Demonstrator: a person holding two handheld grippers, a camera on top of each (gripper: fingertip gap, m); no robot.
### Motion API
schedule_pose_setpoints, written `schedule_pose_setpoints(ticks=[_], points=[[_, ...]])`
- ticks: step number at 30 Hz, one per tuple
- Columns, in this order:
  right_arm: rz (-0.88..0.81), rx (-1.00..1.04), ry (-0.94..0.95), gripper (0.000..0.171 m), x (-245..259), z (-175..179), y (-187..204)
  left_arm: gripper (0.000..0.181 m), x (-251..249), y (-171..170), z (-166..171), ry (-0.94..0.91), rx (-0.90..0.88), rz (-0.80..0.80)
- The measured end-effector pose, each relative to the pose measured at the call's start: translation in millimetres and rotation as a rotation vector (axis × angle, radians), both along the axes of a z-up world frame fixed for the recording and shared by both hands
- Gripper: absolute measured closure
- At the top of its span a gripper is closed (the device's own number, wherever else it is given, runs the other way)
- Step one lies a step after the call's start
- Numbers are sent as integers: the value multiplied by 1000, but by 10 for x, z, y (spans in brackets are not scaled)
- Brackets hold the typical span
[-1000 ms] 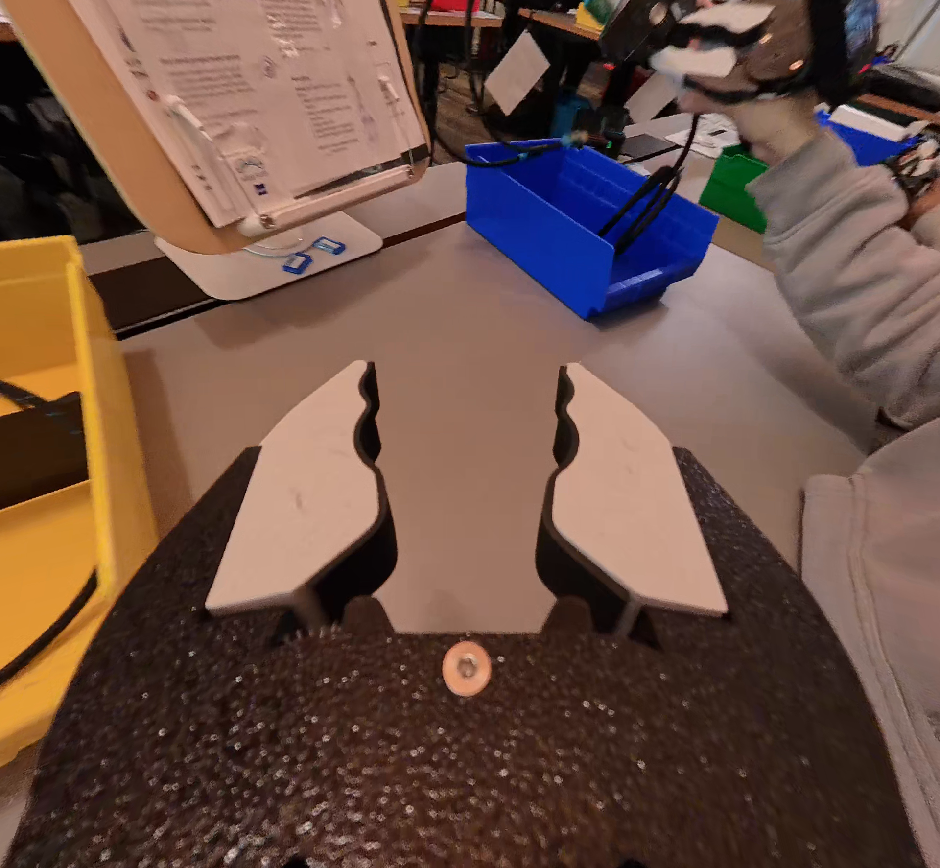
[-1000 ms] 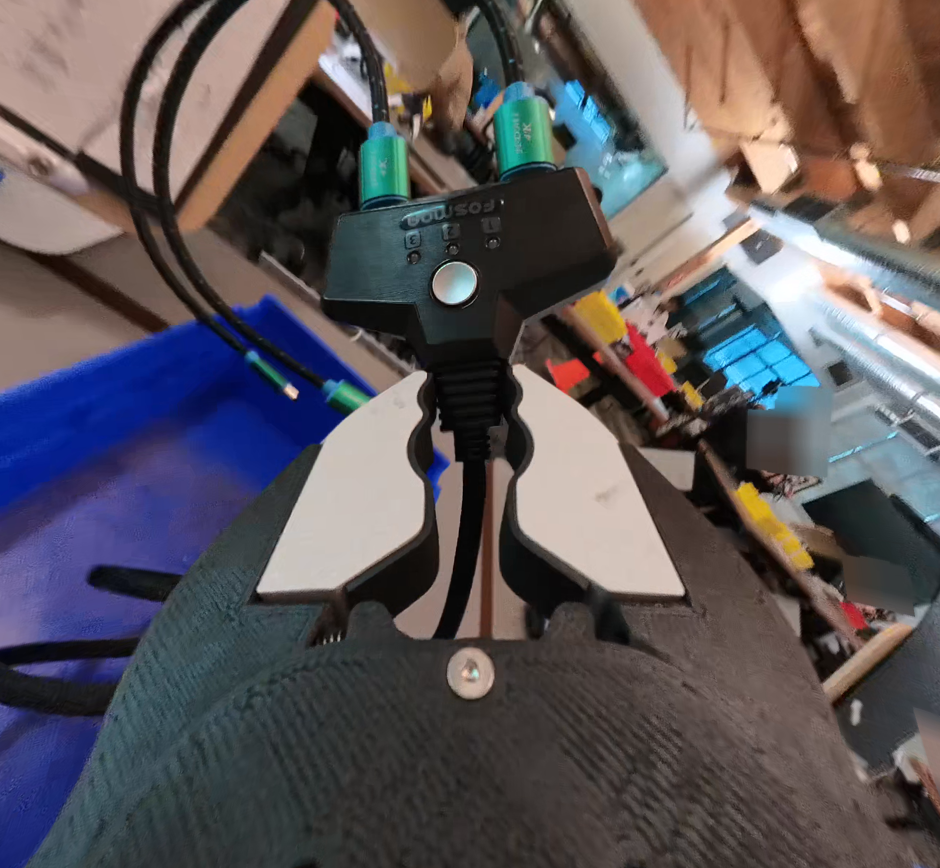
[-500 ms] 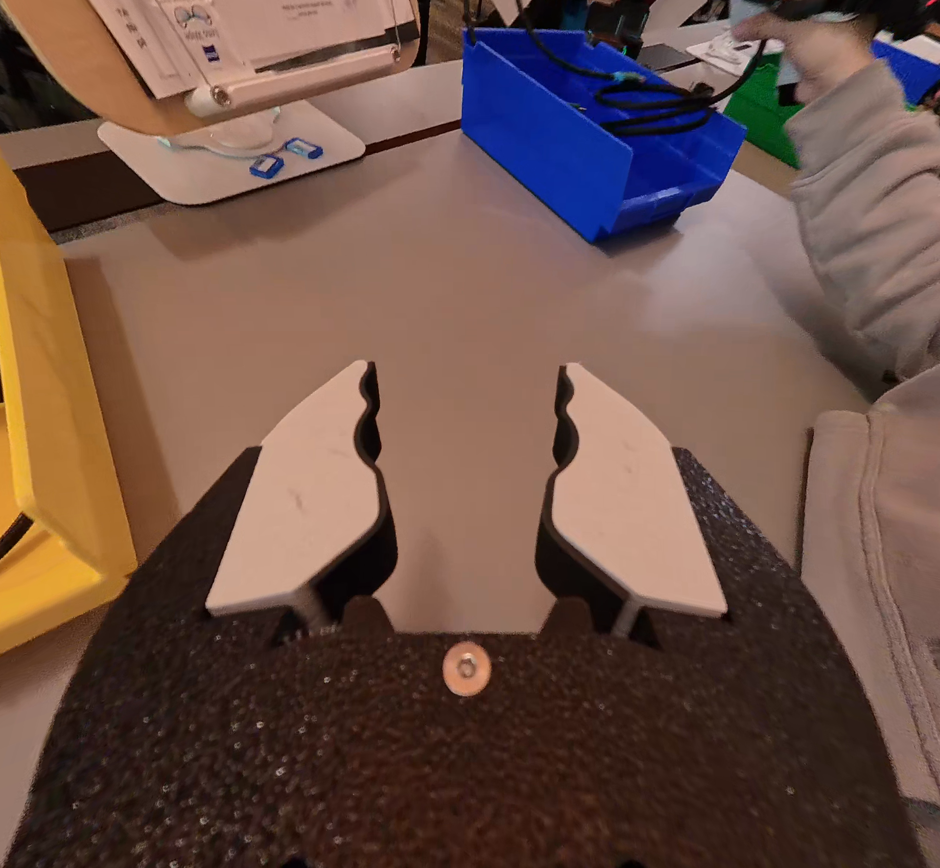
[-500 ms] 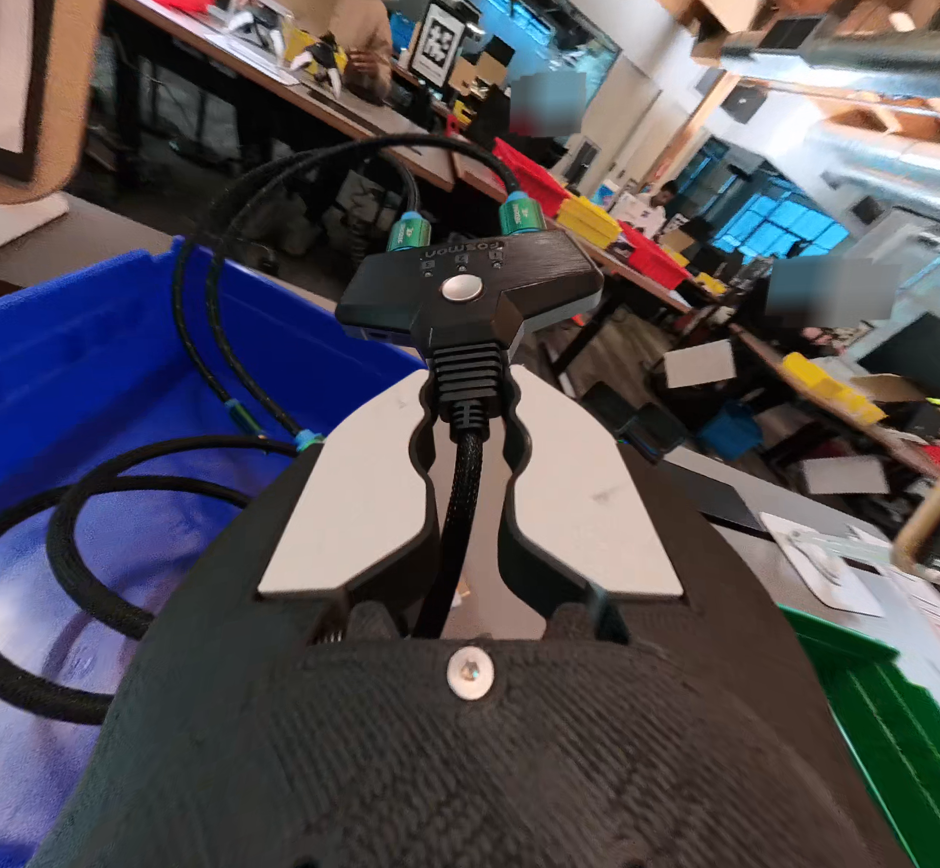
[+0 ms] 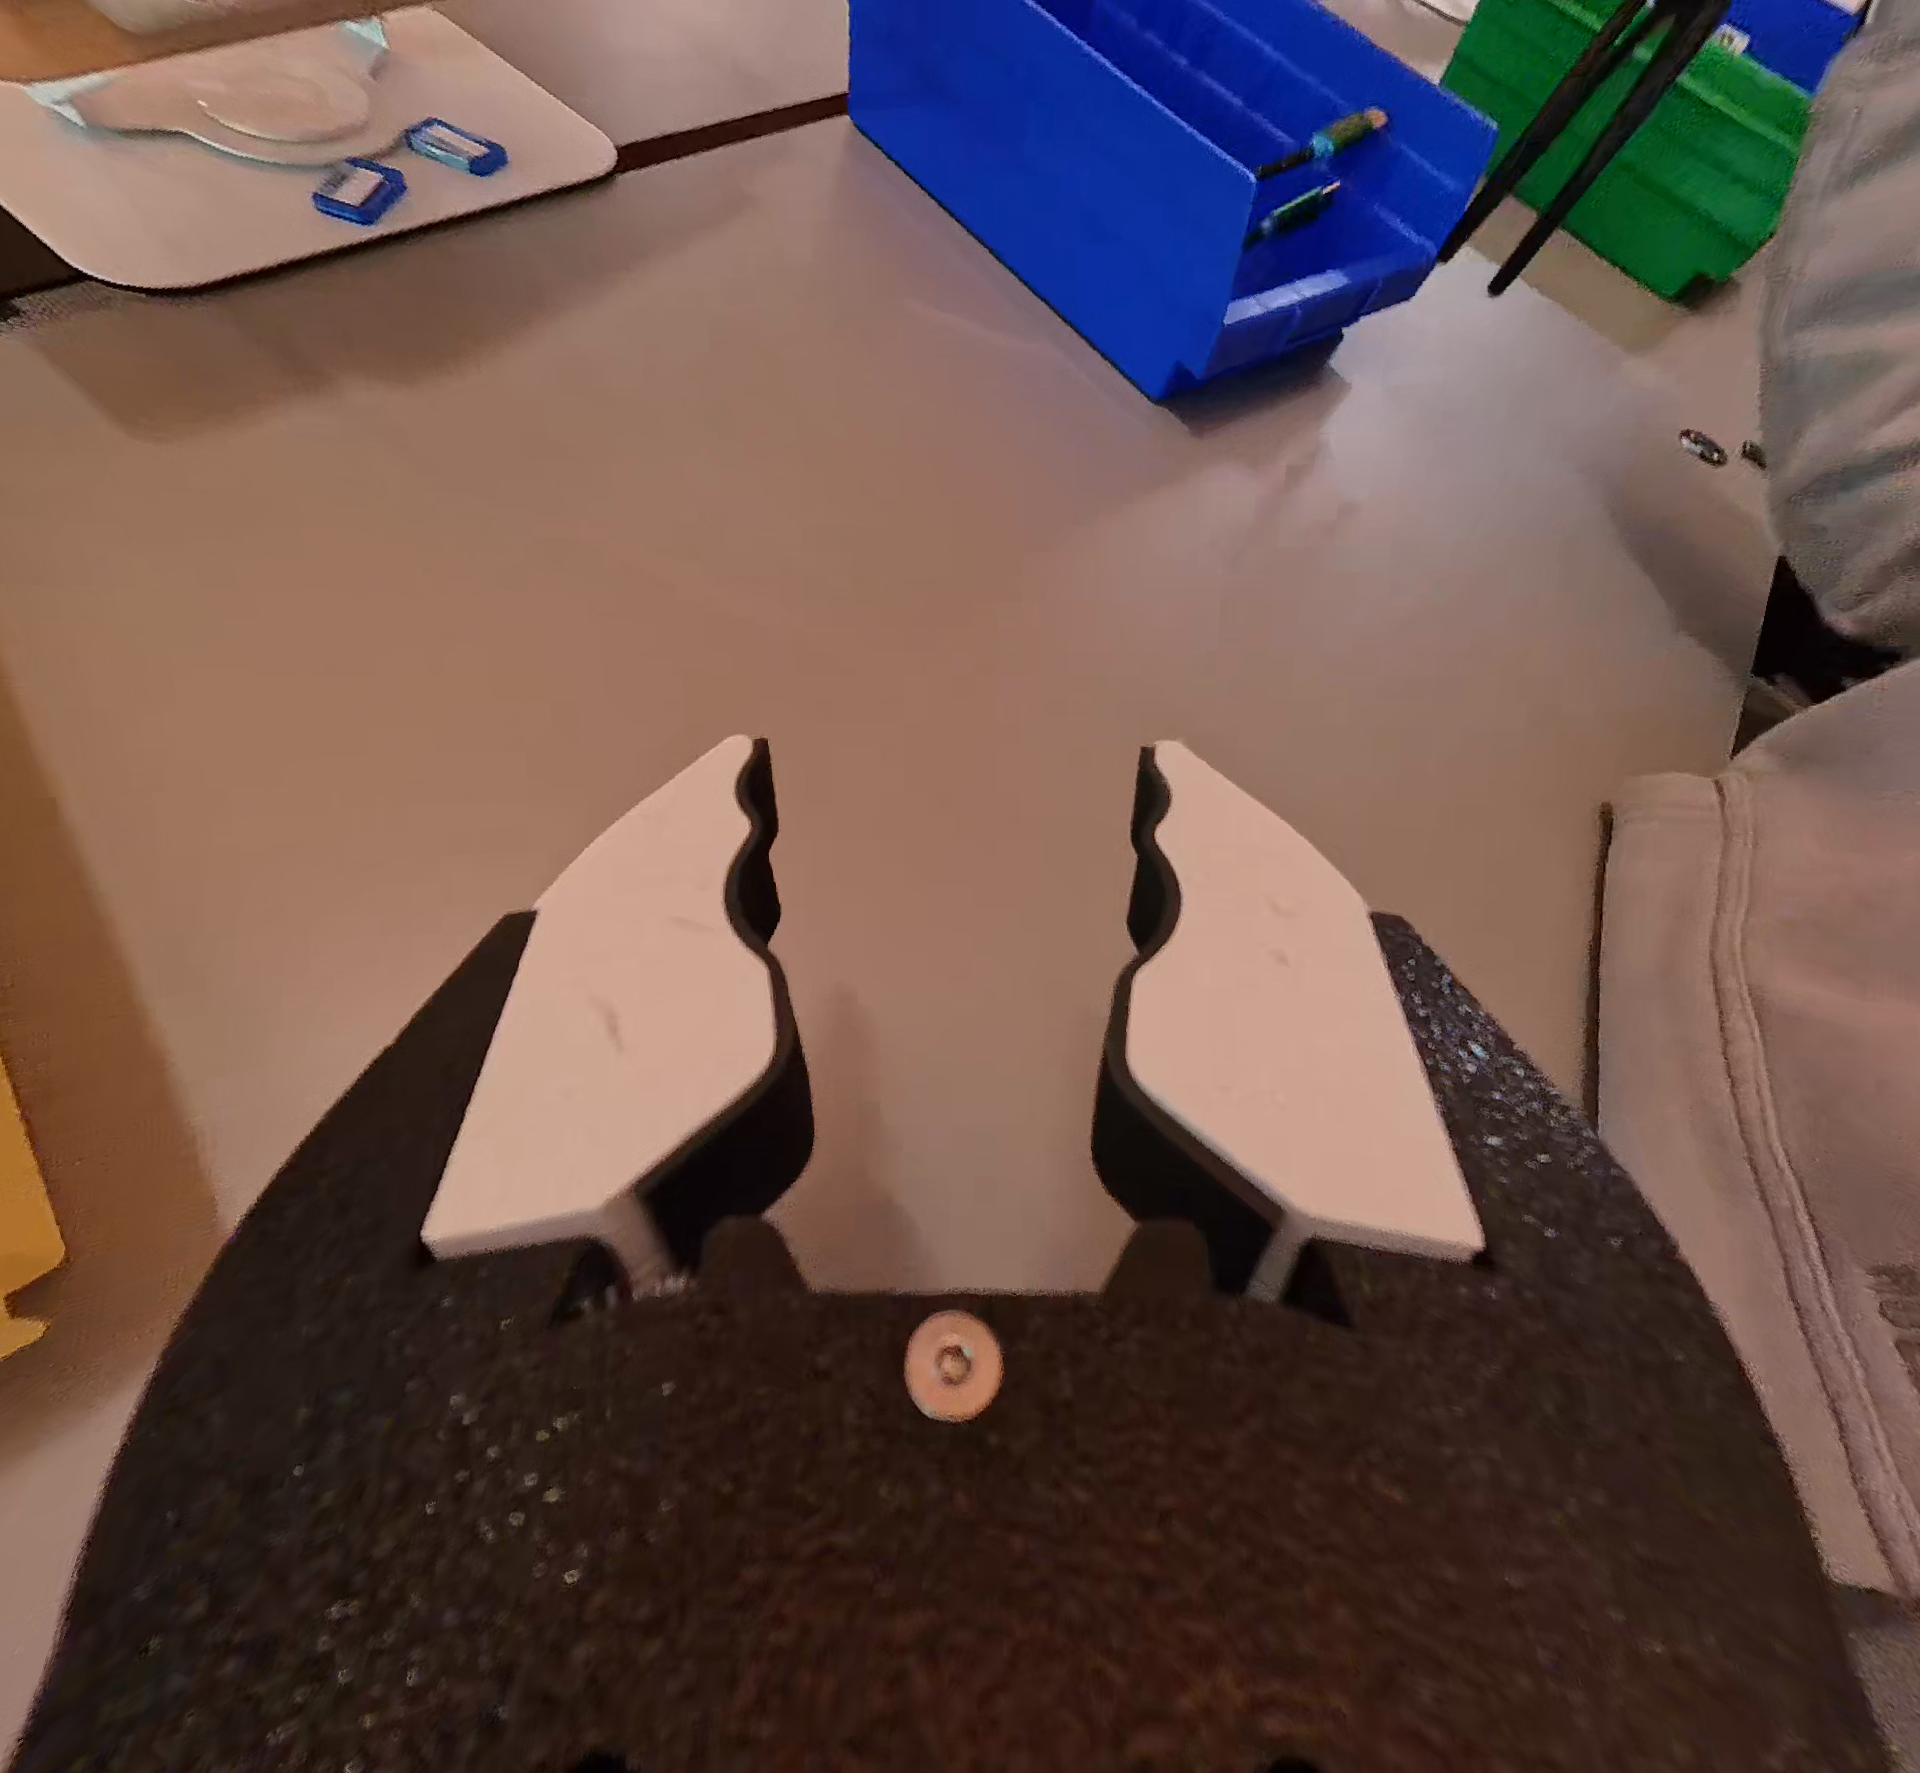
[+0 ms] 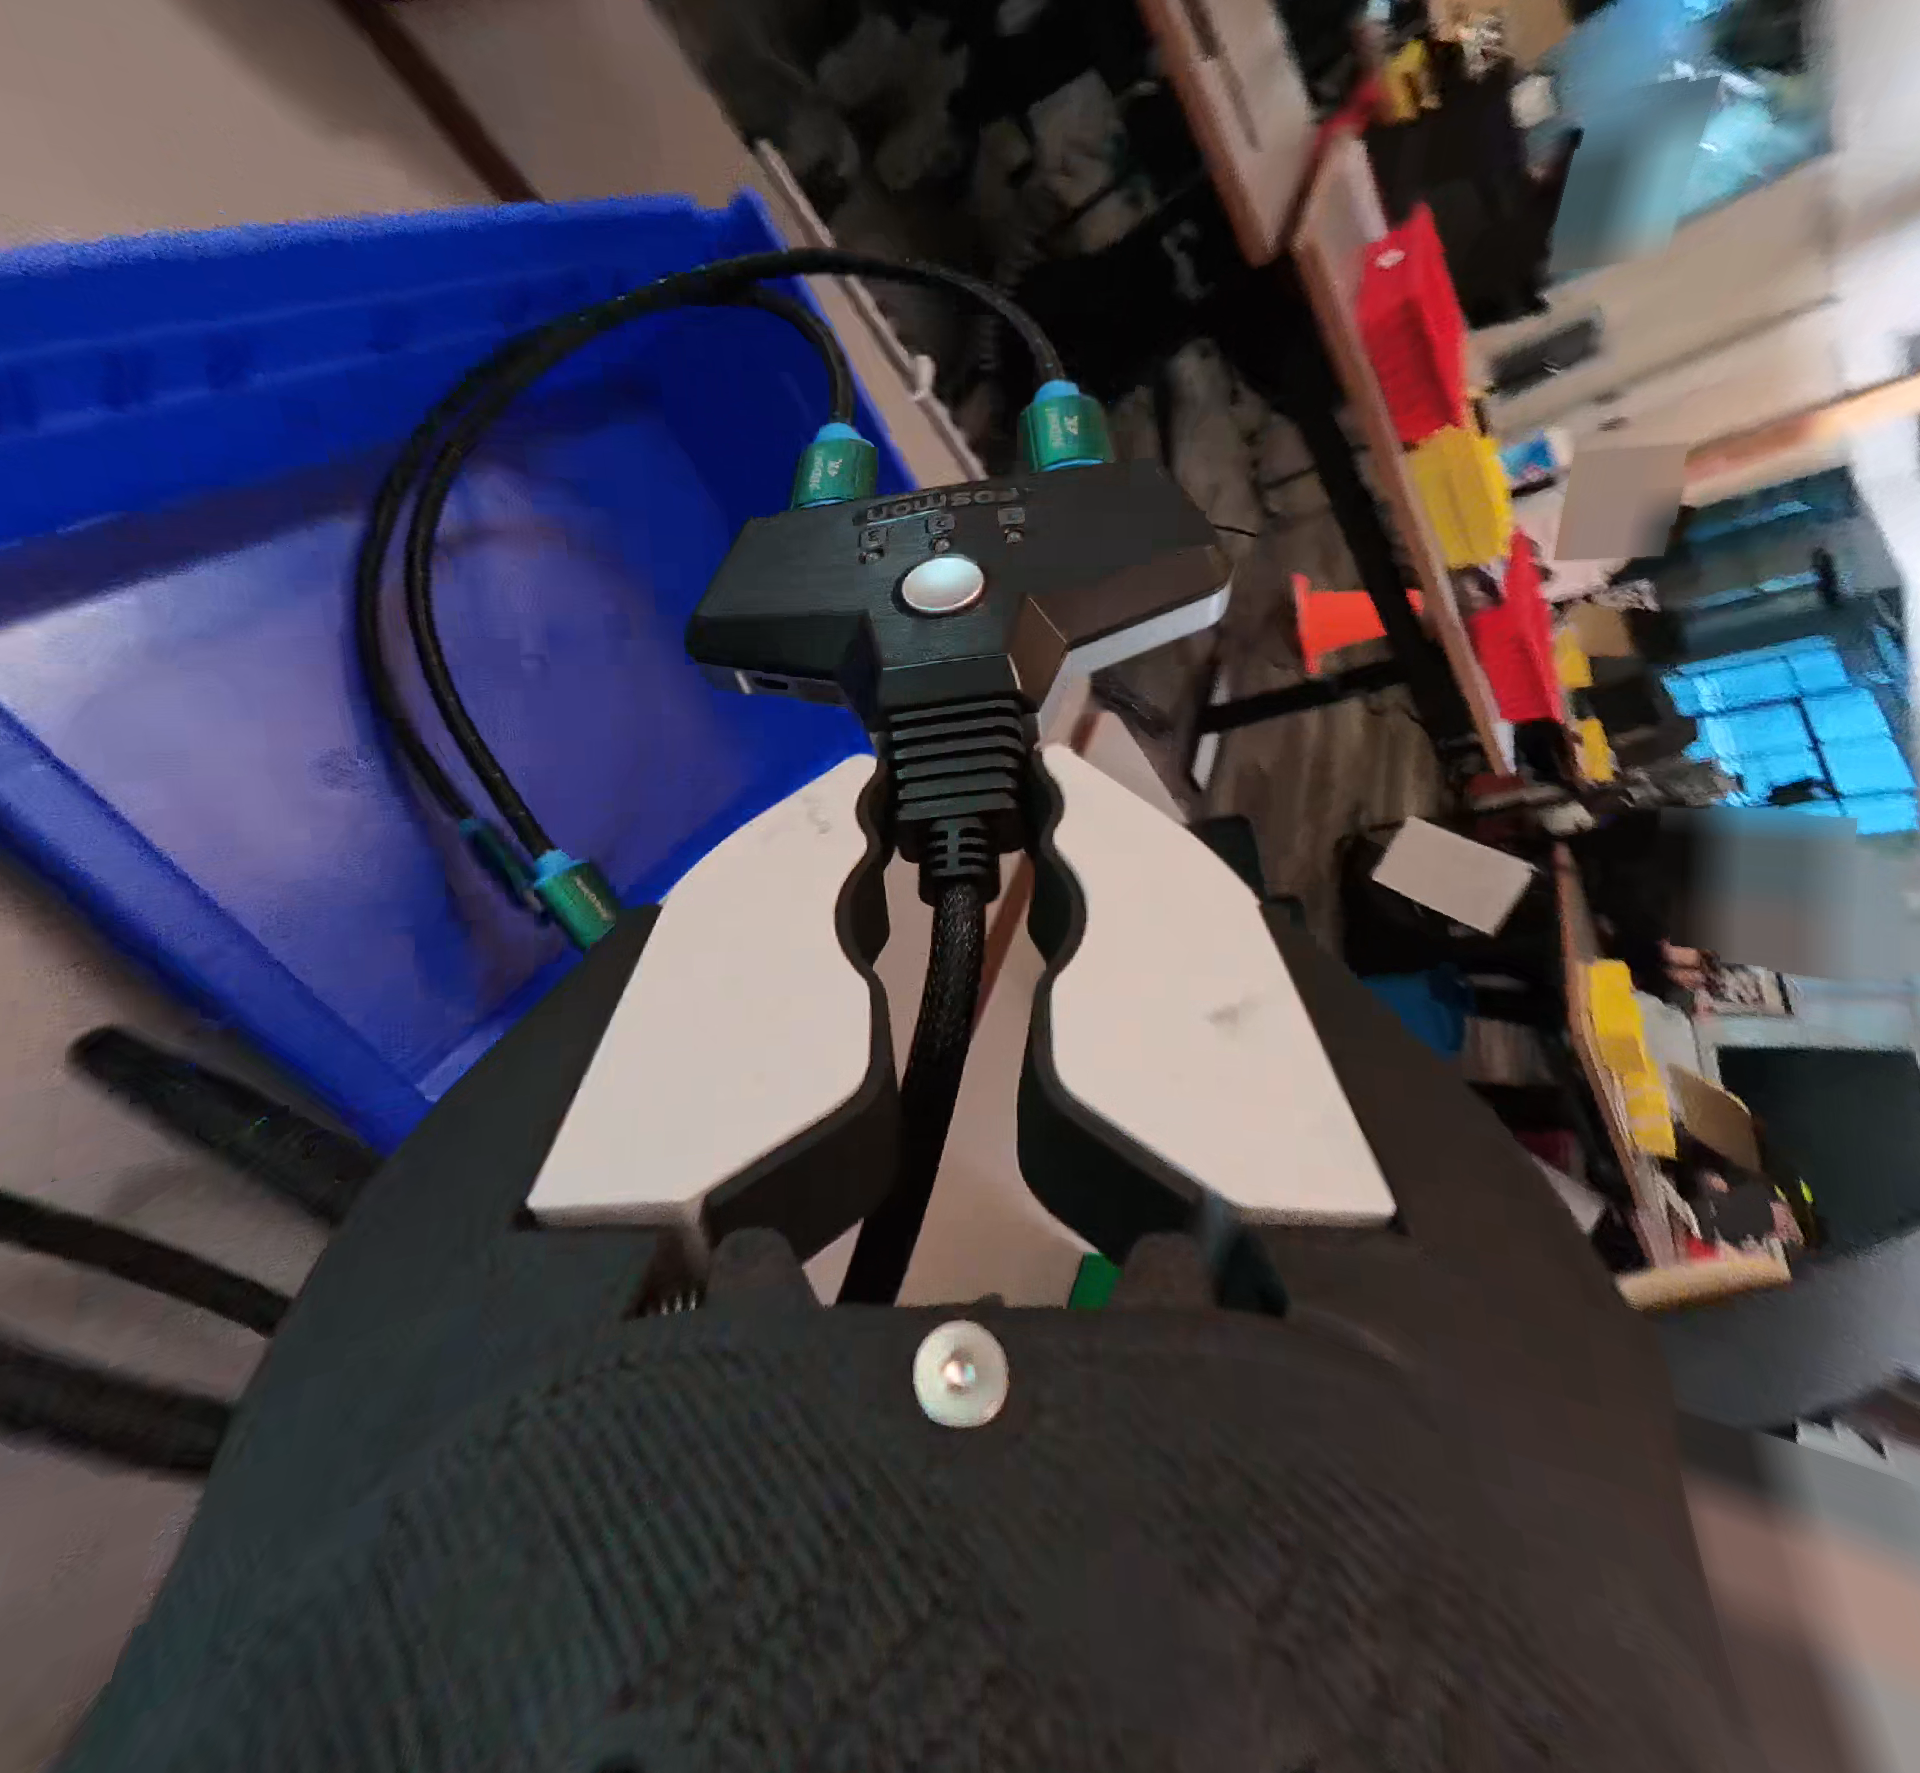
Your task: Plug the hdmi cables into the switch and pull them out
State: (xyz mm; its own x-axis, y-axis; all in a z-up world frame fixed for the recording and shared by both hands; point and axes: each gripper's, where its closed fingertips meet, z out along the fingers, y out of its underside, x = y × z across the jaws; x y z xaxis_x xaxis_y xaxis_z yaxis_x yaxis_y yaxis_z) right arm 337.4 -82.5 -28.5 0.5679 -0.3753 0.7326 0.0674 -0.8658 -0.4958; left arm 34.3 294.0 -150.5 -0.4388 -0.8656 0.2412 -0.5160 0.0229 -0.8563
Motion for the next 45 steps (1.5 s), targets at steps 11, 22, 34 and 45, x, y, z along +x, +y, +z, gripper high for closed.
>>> schedule_pose_setpoints(ticks=[11,22,34,45], points=[[-81,32,295,148,751,-75,703,118,56,-202,-81,45,-55,-50],[-79,188,-83,148,658,-818,493,119,-71,-329,-220,73,-77,-88],[-85,307,-55,115,458,-568,204,119,-15,-336,-164,23,-77,-56],[344,644,0,113,-731,-149,1550,115,10,1396,221,-60,357,581]])
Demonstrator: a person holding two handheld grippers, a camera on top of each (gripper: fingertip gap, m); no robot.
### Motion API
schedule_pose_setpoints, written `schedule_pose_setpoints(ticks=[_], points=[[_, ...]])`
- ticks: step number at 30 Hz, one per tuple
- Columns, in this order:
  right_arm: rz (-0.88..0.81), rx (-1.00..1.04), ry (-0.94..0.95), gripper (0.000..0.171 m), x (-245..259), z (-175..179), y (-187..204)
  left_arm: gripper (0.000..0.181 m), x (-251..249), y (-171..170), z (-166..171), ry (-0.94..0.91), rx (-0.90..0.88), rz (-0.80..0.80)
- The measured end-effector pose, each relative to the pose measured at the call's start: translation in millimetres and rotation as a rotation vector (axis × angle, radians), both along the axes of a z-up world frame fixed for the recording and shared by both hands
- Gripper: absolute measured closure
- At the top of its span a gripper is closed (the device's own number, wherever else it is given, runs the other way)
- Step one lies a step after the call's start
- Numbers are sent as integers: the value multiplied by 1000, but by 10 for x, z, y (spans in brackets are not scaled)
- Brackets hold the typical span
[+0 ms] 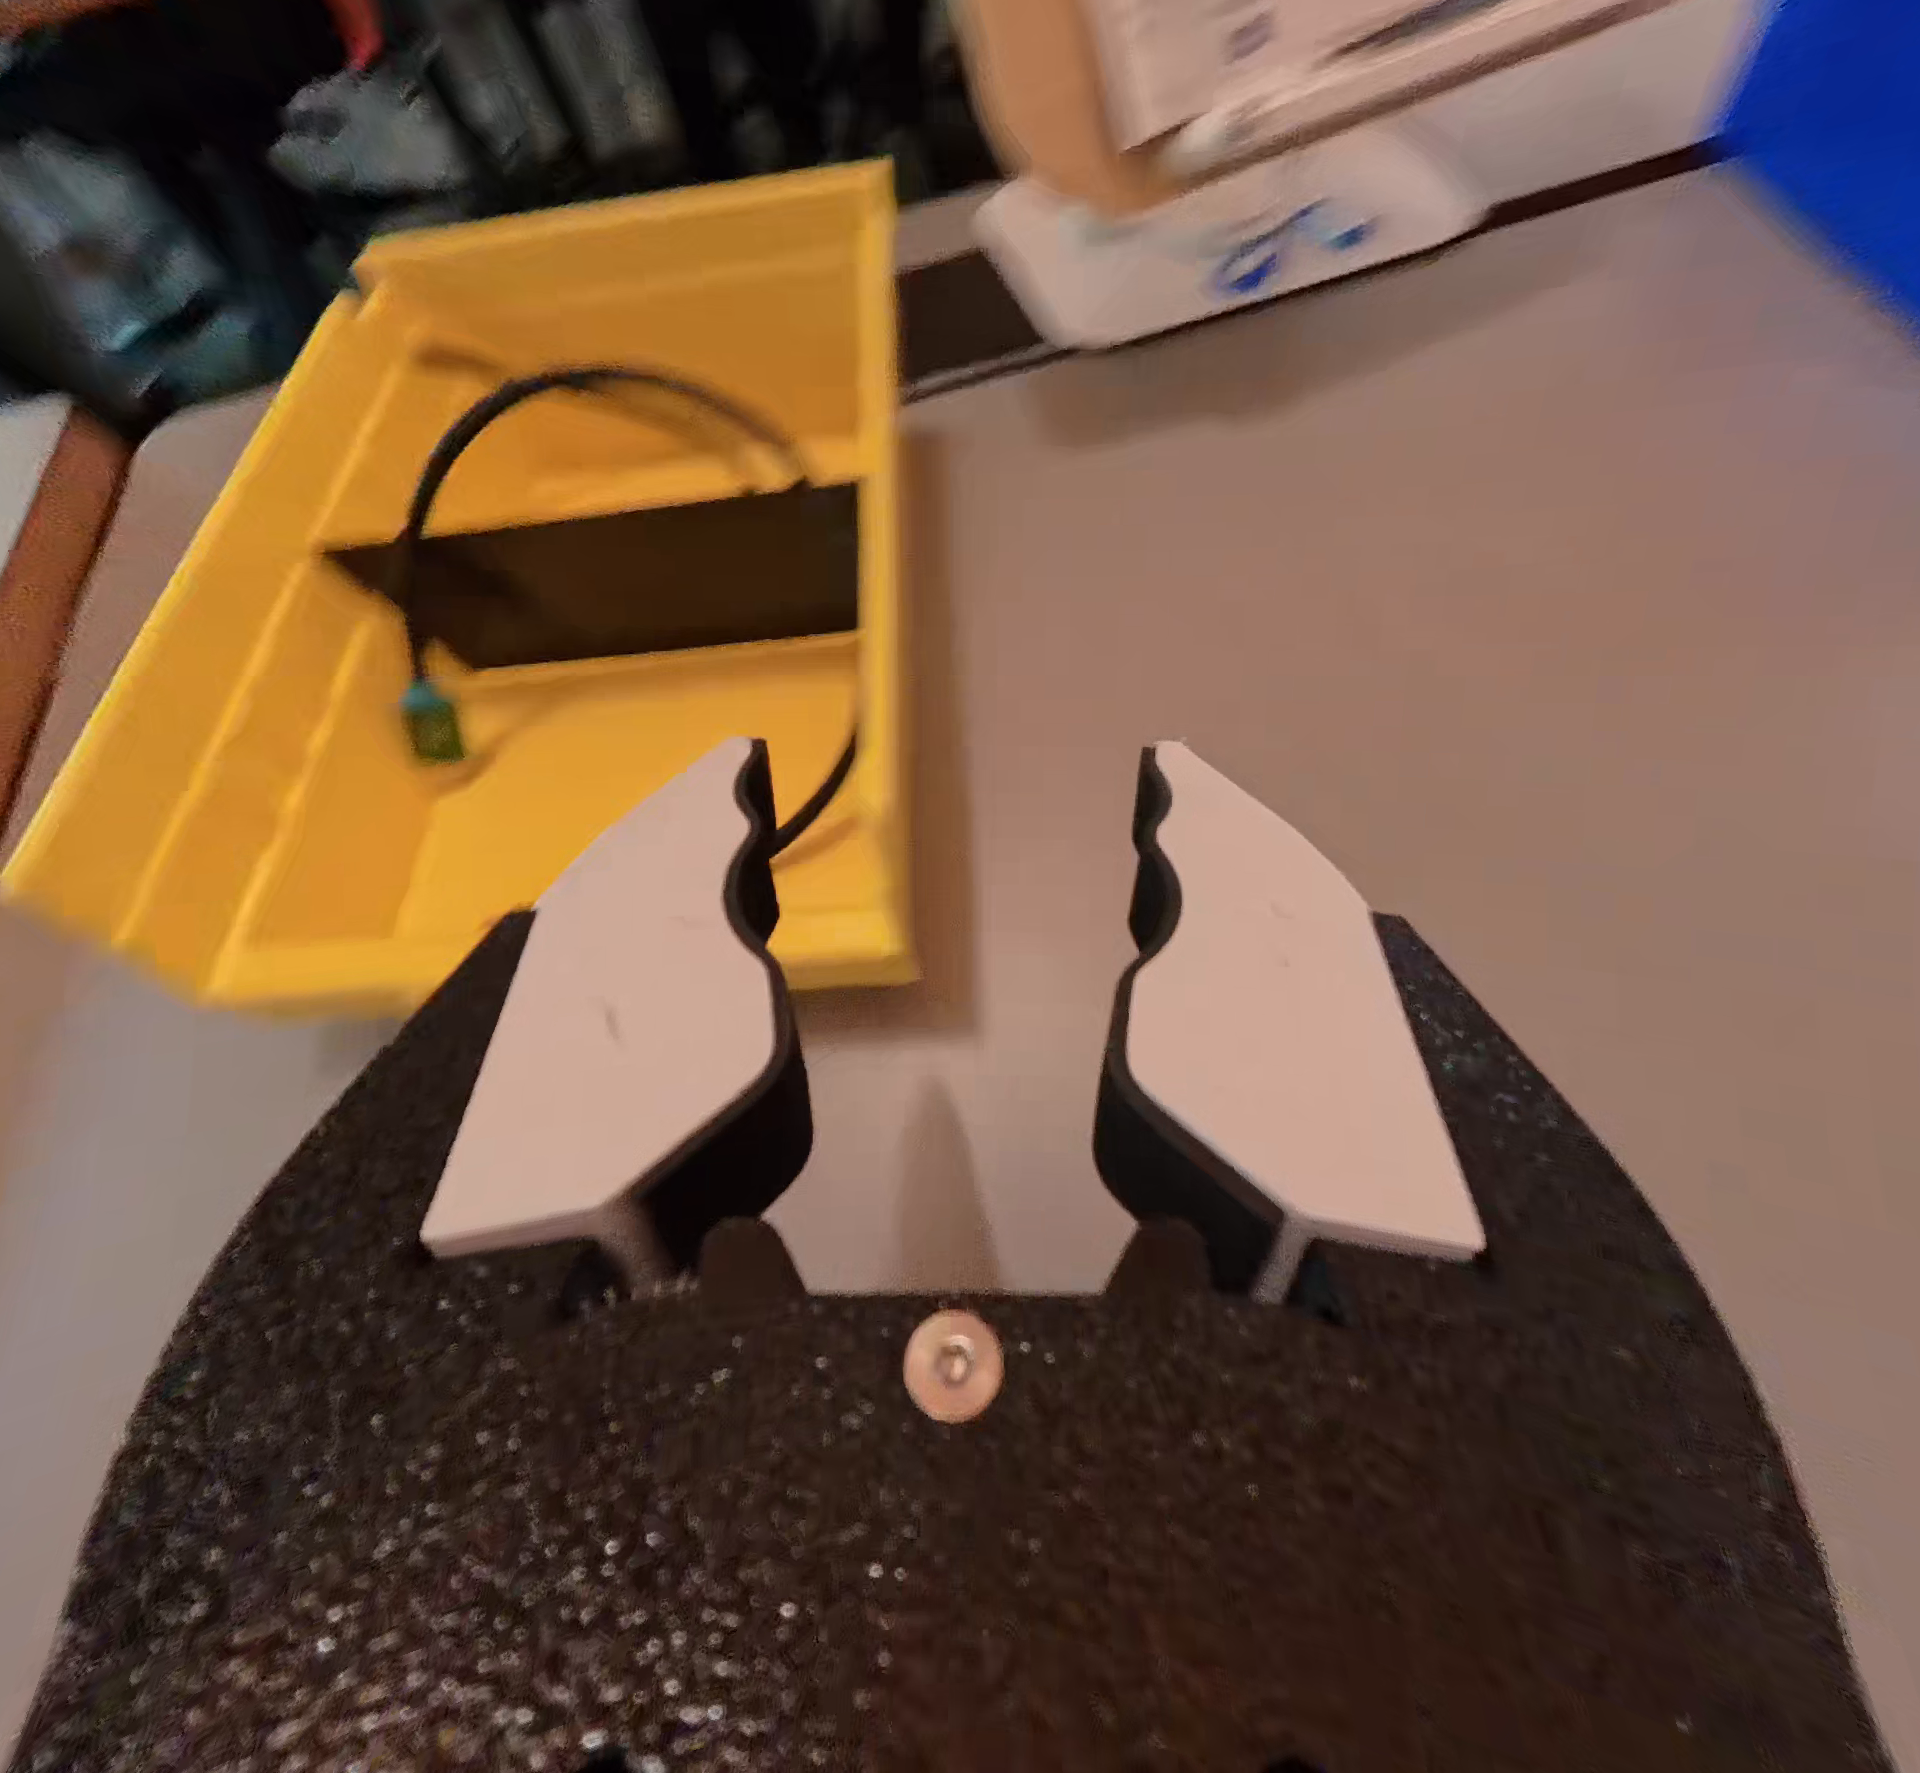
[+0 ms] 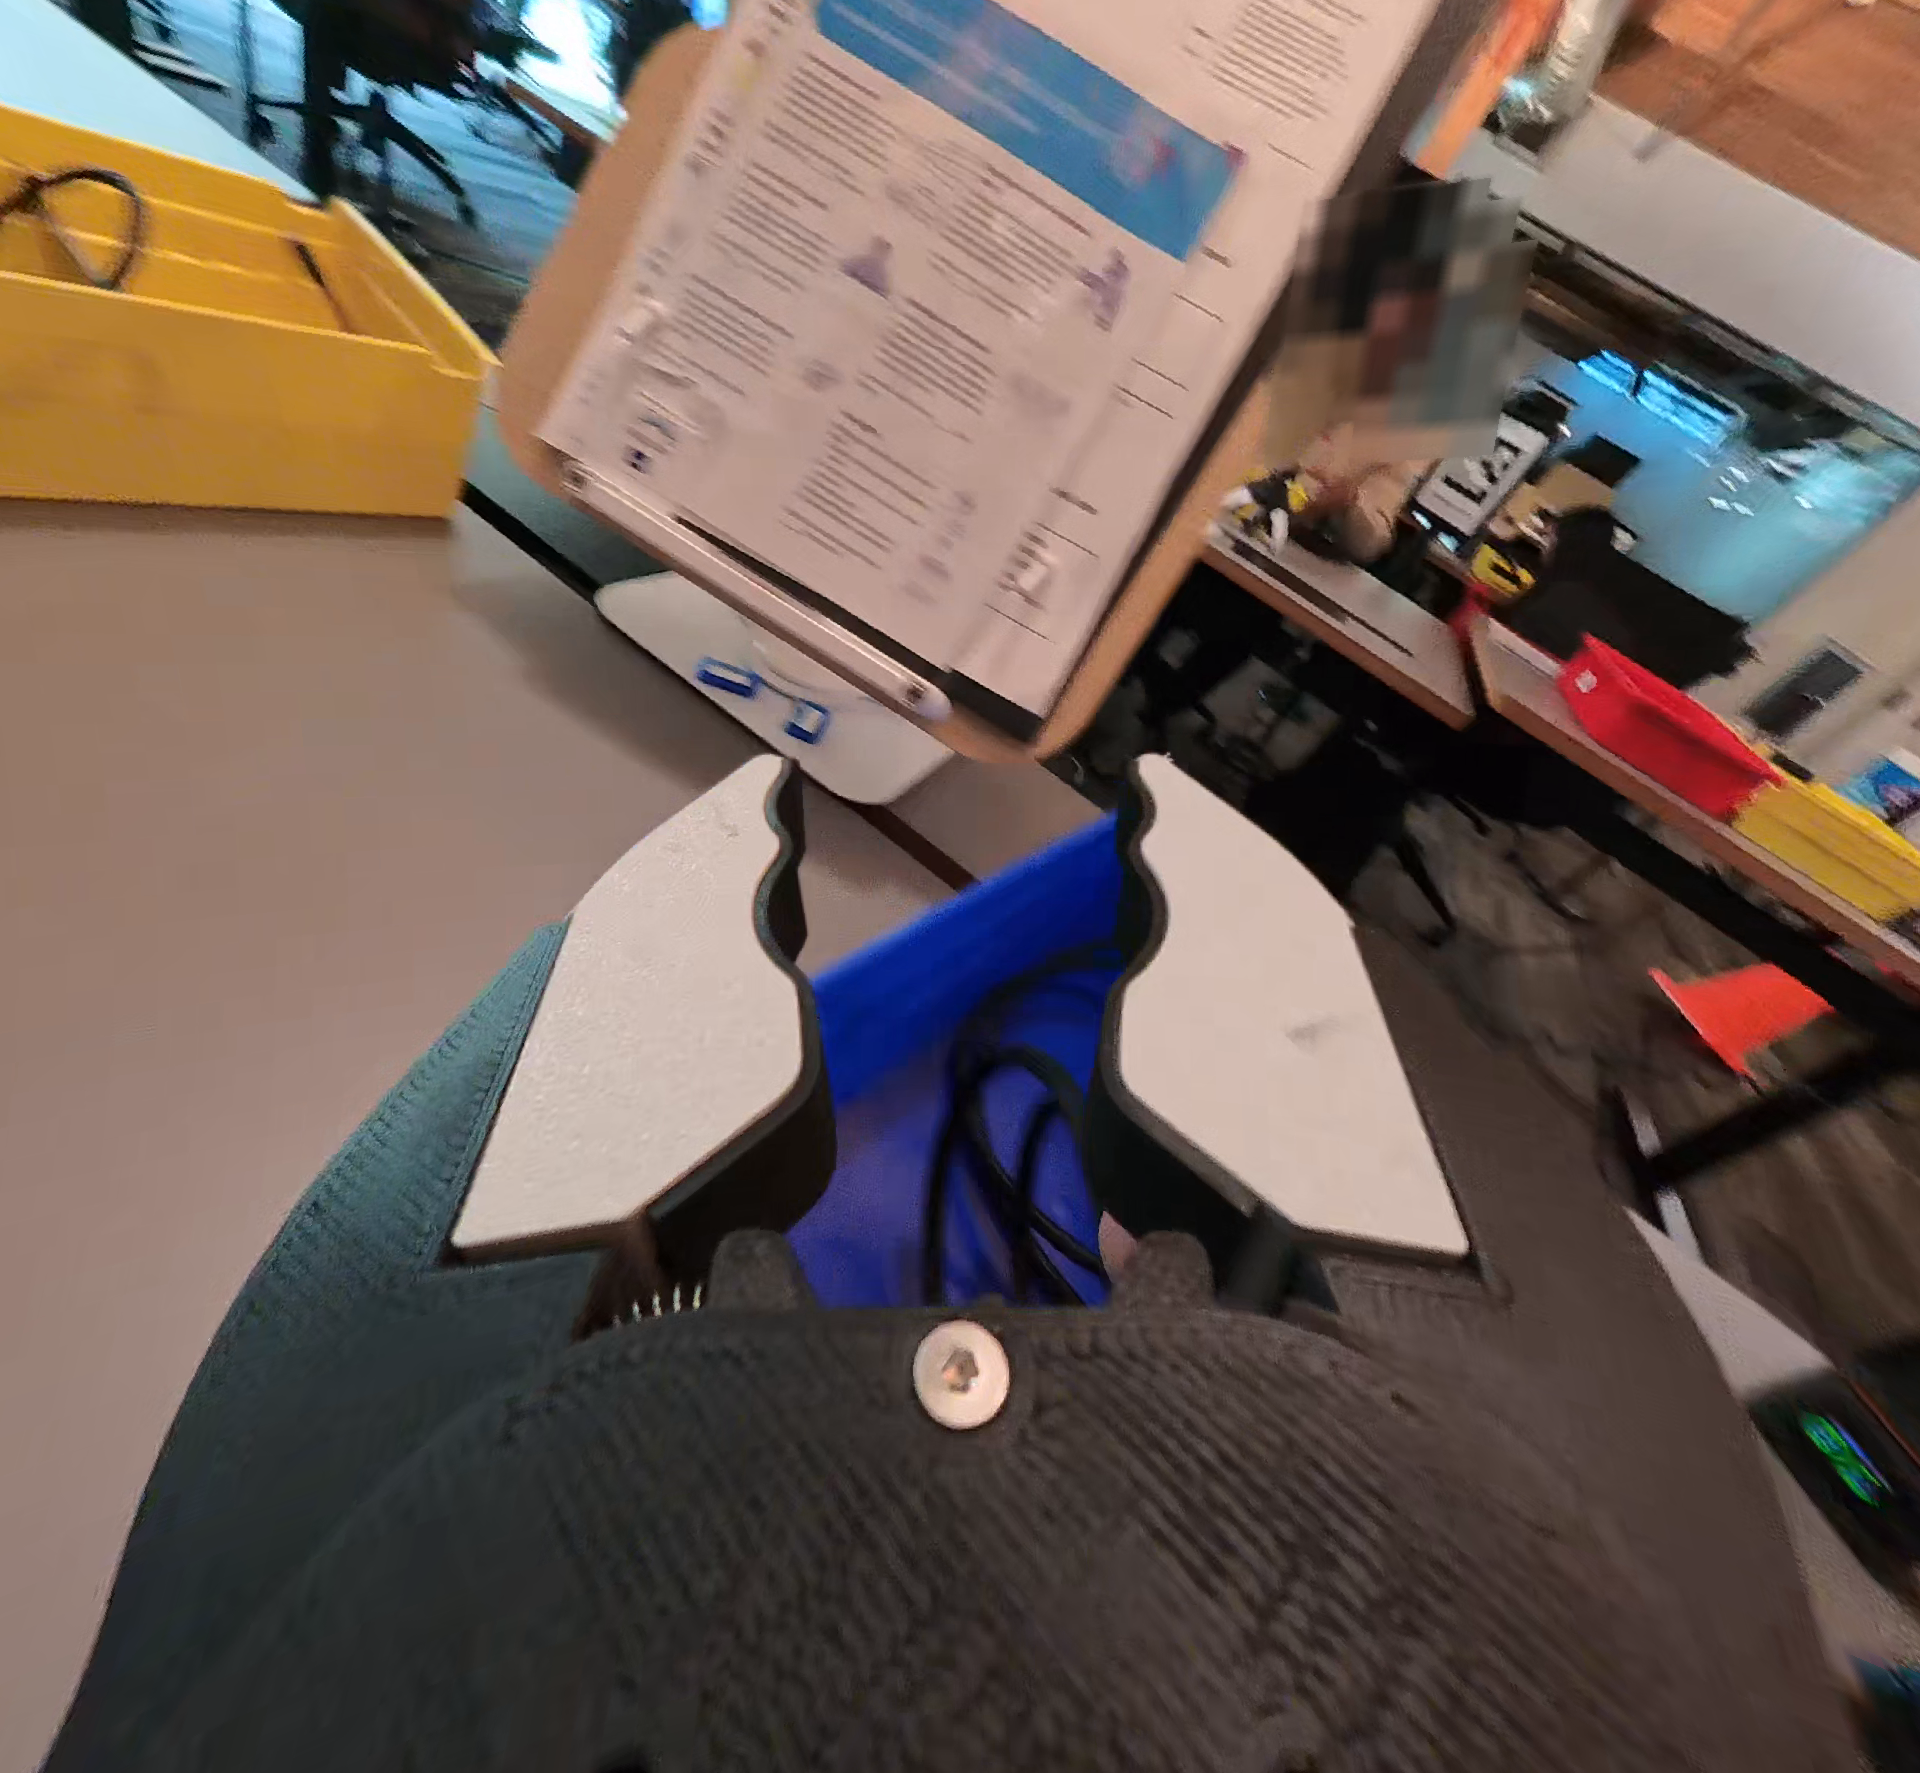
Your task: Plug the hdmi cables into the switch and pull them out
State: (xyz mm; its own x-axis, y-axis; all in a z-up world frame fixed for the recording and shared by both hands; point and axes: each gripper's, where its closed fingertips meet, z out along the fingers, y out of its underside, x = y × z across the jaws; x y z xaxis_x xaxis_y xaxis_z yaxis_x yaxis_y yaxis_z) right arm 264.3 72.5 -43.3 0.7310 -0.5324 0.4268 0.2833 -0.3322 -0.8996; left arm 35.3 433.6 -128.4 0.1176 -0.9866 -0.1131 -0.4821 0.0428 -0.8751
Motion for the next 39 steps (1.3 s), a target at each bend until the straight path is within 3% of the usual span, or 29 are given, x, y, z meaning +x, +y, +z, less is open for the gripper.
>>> schedule_pose_setpoints(ticks=[2,4,7,10,16,18,20,23,24,27,30,33,37,39], points=[[78,13,-1,115,-158,-57,285,126,45,224,-271,93,-19,66],[140,1,30,115,-288,-172,539,148,117,181,-482,143,-90,50],[234,-66,19,117,-471,-334,817,177,151,201,-512,110,-43,112],[284,-93,-7,118,-514,-325,995,176,216,-3,-511,96,-84,120],[301,-13,23,120,-337,-130,1265,169,487,-526,-467,99,-30,-61],[314,13,41,120,-304,-128,1295,159,552,-598,-290,74,-45,-122],[311,20,56,120,-236,-166,1289,157,652,-562,95,-15,-31,-174],[304,6,75,120,-152,-194,1237,152,947,-52,544,-19,17,-144],[298,16,71,121,-132,-182,1218,138,1086,194,548,58,-1,-119],[297,2,73,120,-115,-216,1173,103,1510,770,258,364,-89,-160],[294,-51,48,120,-102,-267,1141,100,1737,1044,-225,650,-177,-185],[254,-62,-12,120,-43,-212,1078,100,1800,964,-623,837,-249,-242],[303,-56,2,119,-74,-233,1069,72,1738,802,-950,1060,-375,-176],[279,-18,-13,119,-37,-177,1054,67,1712,812,-1014,1135,-400,-136]])
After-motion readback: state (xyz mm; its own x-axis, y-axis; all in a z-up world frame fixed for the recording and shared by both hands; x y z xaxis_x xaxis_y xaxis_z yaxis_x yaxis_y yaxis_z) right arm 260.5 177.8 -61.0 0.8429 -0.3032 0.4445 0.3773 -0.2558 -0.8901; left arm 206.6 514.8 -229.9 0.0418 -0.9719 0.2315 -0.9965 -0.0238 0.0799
